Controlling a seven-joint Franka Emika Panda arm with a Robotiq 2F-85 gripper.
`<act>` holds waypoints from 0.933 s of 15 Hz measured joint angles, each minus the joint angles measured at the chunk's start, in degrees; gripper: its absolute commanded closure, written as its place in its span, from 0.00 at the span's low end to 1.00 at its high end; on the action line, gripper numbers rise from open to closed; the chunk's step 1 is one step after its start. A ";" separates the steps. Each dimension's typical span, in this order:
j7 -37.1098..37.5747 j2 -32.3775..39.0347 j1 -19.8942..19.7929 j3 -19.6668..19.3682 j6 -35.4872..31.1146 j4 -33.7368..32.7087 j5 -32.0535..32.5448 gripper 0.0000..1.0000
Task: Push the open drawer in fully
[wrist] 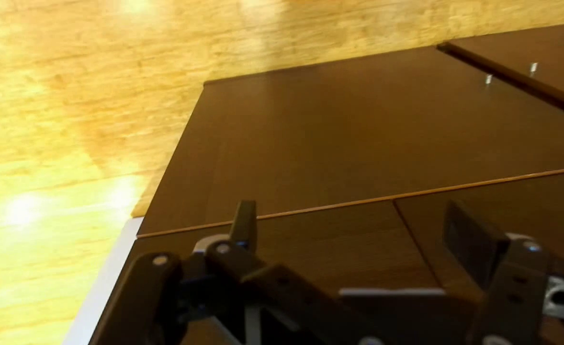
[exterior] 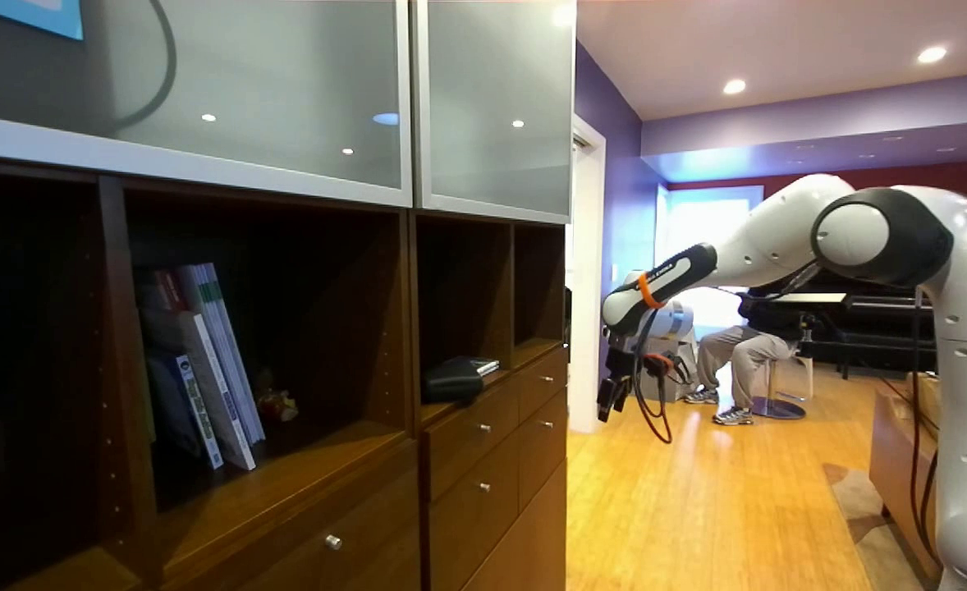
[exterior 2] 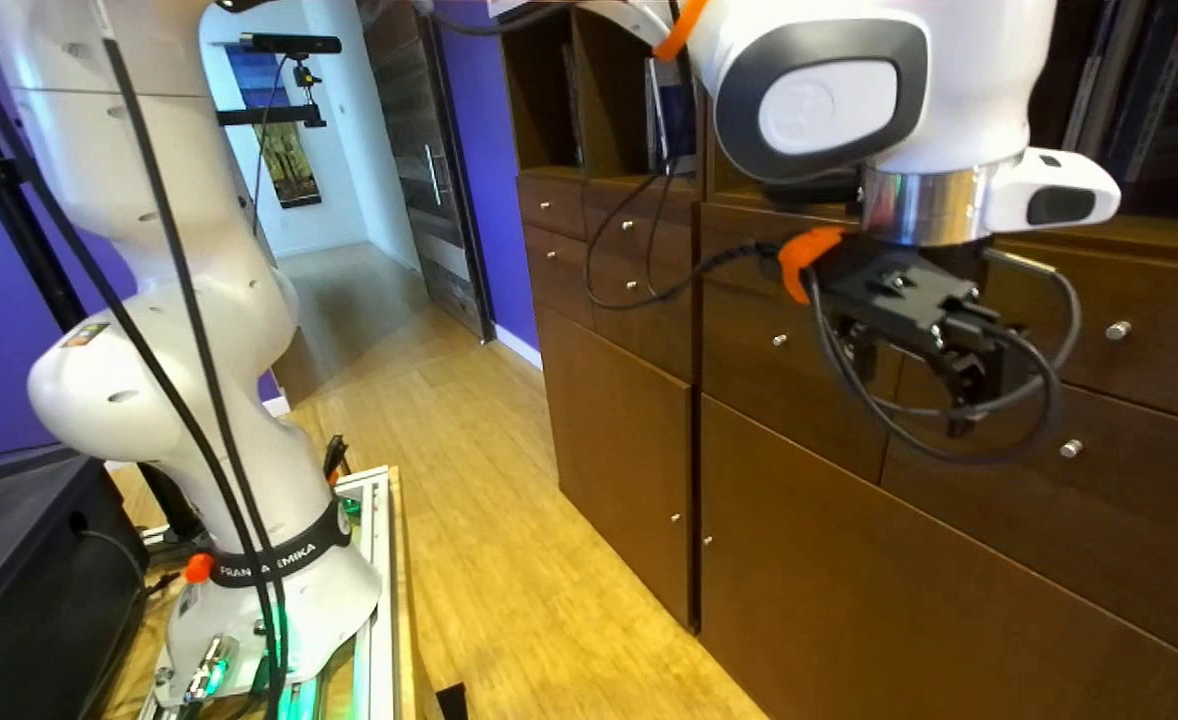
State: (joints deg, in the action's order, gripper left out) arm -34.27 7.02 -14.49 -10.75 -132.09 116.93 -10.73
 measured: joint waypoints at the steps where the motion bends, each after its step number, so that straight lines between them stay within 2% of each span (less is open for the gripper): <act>1: 2.22 -2.60 0.46 0.20 3.83 0.48 0.70 0.00; 5: 9.10 -11.26 3.22 1.46 13.67 2.96 0.76 0.00; 10: 15.21 -19.72 7.63 3.40 18.00 8.73 0.36 0.00; 14: 16.06 -25.10 11.02 4.08 20.55 13.55 -1.97 0.00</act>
State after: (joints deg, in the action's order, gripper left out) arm -18.20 -18.09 -3.47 -6.68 -111.54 130.48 -12.71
